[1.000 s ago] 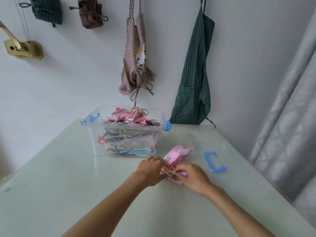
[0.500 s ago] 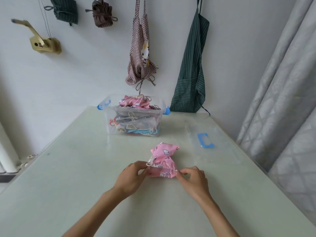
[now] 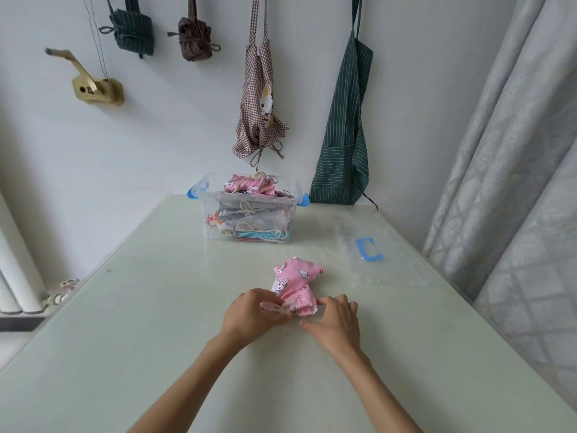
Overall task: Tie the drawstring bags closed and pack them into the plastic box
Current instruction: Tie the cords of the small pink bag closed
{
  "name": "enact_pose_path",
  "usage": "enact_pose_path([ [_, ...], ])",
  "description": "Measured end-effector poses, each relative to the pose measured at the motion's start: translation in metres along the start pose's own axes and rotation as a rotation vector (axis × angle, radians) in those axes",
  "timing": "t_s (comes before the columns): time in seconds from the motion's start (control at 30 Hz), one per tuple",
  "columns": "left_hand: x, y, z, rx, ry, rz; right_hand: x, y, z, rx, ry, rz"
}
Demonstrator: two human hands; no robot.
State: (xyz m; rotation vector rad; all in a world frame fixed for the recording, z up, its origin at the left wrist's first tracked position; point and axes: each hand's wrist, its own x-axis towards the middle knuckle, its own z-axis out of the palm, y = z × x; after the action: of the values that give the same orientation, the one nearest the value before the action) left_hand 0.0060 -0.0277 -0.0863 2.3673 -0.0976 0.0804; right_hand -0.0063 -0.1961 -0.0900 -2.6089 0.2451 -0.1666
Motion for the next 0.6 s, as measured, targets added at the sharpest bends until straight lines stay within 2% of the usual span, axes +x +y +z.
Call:
enact_pose_path([
  [0.07,0.001,0.004,0.001,0.101,-0.003,0.005,-0.003,-0.003,0.001,-0.039,0.051,-0.018],
  [0.13,0.004,0.004,0.001,0.073,0.000,-0.006,-0.003,-0.003,0.004,-0.029,0.070,-0.039],
  [0.23,0.010,0.002,-0.001,-0.176,0.003,-0.041,0.001,-0.004,0.002,0.030,0.113,-0.099],
  [0.3,0.012,0.001,-0.007,-0.343,0.042,-0.054,0.006,-0.004,0.002,0.189,0.136,-0.152],
  [0.37,0.011,-0.001,-0.014,-0.434,0.085,-0.070,0.008,-0.005,0.000,0.276,0.079,-0.177],
  [0.43,0.010,-0.006,-0.019,-0.499,0.125,-0.106,0.011,-0.003,0.003,0.158,0.038,-0.214],
  [0.5,0.009,-0.012,-0.022,-0.581,0.145,-0.160,0.013,-0.004,0.010,-0.025,0.076,-0.264],
  [0.6,0.005,-0.017,-0.026,-0.675,0.114,-0.204,0.011,-0.005,0.013,-0.056,0.142,-0.303],
])
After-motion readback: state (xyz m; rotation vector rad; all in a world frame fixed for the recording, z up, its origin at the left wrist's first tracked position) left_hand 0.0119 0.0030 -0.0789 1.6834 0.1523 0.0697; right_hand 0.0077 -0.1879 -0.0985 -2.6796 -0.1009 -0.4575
